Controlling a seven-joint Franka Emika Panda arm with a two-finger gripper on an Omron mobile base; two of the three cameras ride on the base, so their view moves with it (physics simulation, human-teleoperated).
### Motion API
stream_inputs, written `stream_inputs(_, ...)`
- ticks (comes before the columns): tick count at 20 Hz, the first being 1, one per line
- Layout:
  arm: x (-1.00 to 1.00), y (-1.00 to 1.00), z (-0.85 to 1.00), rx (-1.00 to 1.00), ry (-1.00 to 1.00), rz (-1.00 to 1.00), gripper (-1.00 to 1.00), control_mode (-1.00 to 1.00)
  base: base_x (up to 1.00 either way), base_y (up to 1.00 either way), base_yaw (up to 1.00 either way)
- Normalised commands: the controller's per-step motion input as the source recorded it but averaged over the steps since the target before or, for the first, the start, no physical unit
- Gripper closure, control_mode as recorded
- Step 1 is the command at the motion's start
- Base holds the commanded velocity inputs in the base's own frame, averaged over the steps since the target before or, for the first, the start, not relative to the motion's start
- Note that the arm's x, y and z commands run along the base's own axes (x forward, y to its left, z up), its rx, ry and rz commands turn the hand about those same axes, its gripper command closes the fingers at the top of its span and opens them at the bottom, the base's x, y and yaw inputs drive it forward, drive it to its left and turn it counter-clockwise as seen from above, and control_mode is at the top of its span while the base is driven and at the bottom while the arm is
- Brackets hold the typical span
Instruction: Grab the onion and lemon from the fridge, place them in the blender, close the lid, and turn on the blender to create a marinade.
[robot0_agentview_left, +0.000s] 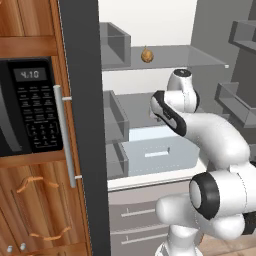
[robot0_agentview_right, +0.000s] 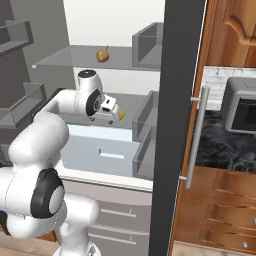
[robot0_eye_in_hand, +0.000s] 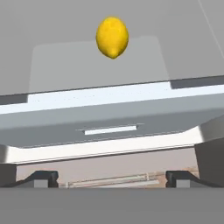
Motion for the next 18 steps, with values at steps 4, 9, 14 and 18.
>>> stream_inputs(4,0.63,0.0,-0.09,0.0,-0.01,-0.04,-1.0,-1.0,0.0,0.0,0.0)
stream_inputs(9,0.73,0.0,-0.18,0.0,0.0,0.0,-1.0,-1.0,0.0,0.0,0.0)
stream_inputs(14,0.51,-0.09,-0.27,0.0,0.06,0.04,-1.0,-1.0,0.0,0.0,0.0)
stream_inputs(18,0.33,-0.15,-0.33,0.0,0.03,0.04,-1.0,-1.0,0.0,0.0,0.0)
